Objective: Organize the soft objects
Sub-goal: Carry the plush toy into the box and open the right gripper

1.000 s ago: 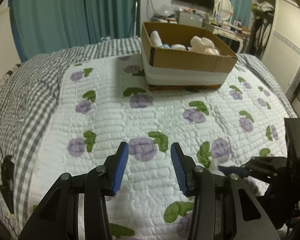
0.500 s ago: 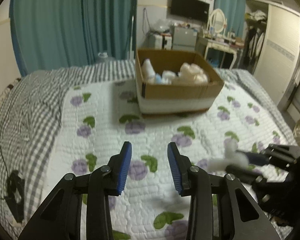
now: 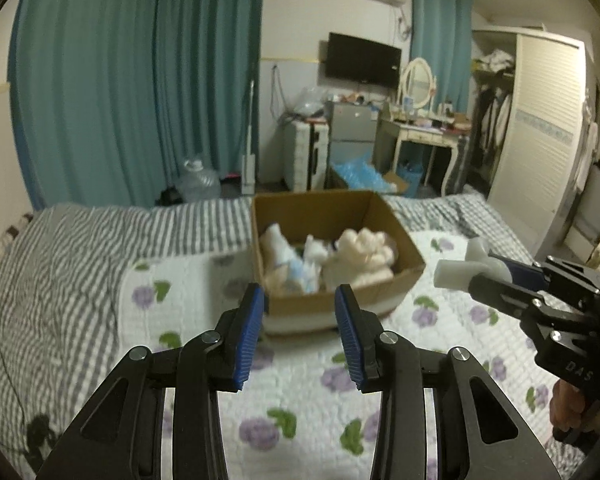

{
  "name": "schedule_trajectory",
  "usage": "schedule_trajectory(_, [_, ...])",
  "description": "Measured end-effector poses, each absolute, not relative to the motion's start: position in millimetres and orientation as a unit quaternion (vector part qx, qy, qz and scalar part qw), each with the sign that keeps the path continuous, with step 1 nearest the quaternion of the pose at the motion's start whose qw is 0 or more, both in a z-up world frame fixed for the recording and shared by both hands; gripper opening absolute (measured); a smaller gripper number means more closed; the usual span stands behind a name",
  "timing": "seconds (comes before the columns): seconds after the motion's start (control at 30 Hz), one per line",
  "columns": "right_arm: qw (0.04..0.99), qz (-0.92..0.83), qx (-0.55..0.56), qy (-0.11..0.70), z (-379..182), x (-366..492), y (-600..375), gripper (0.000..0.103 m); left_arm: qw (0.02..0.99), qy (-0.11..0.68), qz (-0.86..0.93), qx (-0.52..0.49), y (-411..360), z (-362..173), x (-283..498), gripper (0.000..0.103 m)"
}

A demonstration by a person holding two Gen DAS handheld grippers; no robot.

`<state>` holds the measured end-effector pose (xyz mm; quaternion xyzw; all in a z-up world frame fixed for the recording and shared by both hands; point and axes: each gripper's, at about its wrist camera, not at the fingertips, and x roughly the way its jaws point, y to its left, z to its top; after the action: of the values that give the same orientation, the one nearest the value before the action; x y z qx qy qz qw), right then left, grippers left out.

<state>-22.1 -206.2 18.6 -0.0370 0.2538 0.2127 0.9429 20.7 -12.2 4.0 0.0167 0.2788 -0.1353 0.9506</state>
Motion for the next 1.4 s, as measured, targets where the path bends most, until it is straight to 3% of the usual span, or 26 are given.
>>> schedule_trajectory(0.4, [0.954,0.189,-0.058,0.225,22,58,-222,0.031,0.949,0.279,-0.144,0.026,-36,-10,100,0.036])
schedule_trajectory(0.9, [0.943,0.170,-0.055,0.280,-33,159,-218,0.035,0.935,0.330,-0.131,0.010,-43,-64,192,0.036])
schedule_trajectory(1.27, [0.942,0.148,-0.057,0.297,-51,182,-218,0.036,0.935,0.329,-0.132,0.012,-52,-62,195,0.036])
schedule_trajectory(1.4, [0.946,0.144,-0.055,0.285,-40,172,-221,0.046,0.940,0.316,-0.128,0.008,-49,-46,186,0.036])
